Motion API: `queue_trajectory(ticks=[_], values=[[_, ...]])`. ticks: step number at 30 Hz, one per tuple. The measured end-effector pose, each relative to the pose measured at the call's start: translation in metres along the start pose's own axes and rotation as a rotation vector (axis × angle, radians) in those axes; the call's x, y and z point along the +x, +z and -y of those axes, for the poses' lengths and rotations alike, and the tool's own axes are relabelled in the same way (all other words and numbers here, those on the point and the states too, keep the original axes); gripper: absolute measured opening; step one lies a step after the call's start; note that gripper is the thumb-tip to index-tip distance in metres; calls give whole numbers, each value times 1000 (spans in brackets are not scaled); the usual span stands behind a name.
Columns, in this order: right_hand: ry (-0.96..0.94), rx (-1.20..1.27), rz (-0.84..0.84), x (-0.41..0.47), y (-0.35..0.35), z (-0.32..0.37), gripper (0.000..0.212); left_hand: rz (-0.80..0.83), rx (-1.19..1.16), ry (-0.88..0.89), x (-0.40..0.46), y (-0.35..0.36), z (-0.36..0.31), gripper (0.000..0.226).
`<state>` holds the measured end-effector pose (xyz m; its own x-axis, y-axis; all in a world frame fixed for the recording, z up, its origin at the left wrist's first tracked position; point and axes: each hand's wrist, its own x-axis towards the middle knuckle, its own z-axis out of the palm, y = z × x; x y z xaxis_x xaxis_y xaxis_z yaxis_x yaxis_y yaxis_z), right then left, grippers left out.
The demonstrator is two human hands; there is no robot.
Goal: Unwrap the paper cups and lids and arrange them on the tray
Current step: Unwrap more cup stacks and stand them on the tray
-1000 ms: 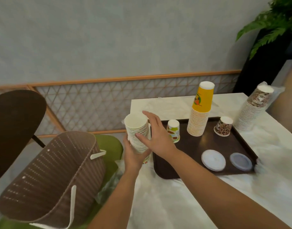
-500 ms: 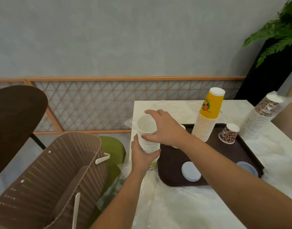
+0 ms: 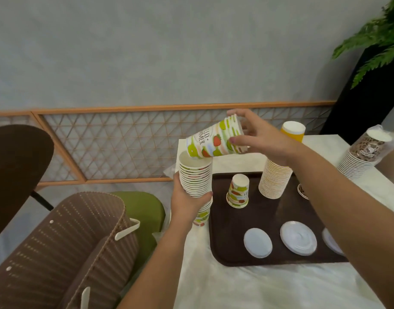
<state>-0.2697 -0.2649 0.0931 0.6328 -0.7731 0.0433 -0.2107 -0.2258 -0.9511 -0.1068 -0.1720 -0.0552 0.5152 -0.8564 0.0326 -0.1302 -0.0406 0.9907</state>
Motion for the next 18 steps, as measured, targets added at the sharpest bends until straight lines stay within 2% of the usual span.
queue_trajectory(ticks=[6,8,10,14,18], values=[[125,84,175,0,-12,-53,72,7,-18,7,12,7,-8,76],[151,93,185,2,-6,-69,65,20,-13,10,13,12,-9,81],[144,111,109,5,1,-84,58,26,-4,9,15,16,-10,84],[58,11,-221,11,10,-128,72,25,-23,-1,19,16,-9,77],[113,-108,-307,13,20,-184,82,19,-18,-17,22,14,-6,72]])
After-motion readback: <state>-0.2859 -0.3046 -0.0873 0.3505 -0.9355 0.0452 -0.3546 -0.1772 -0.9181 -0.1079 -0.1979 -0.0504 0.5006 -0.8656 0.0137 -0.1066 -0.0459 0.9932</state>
